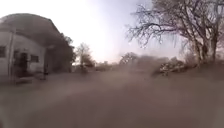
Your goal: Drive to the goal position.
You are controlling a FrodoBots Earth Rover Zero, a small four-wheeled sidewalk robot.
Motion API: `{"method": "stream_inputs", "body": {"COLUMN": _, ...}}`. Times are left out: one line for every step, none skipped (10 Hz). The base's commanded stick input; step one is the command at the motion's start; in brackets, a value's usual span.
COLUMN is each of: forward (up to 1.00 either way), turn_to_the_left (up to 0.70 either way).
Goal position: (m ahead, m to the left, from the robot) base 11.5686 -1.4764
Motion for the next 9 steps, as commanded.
{"method": "stream_inputs", "body": {"forward": 0.70, "turn_to_the_left": 0.00}}
{"method": "stream_inputs", "body": {"forward": 0.70, "turn_to_the_left": 0.00}}
{"method": "stream_inputs", "body": {"forward": 0.70, "turn_to_the_left": 0.00}}
{"method": "stream_inputs", "body": {"forward": 0.70, "turn_to_the_left": 0.00}}
{"method": "stream_inputs", "body": {"forward": 0.70, "turn_to_the_left": 0.00}}
{"method": "stream_inputs", "body": {"forward": 0.70, "turn_to_the_left": 0.00}}
{"method": "stream_inputs", "body": {"forward": 0.70, "turn_to_the_left": 0.00}}
{"method": "stream_inputs", "body": {"forward": 0.70, "turn_to_the_left": 0.00}}
{"method": "stream_inputs", "body": {"forward": 0.70, "turn_to_the_left": 0.00}}
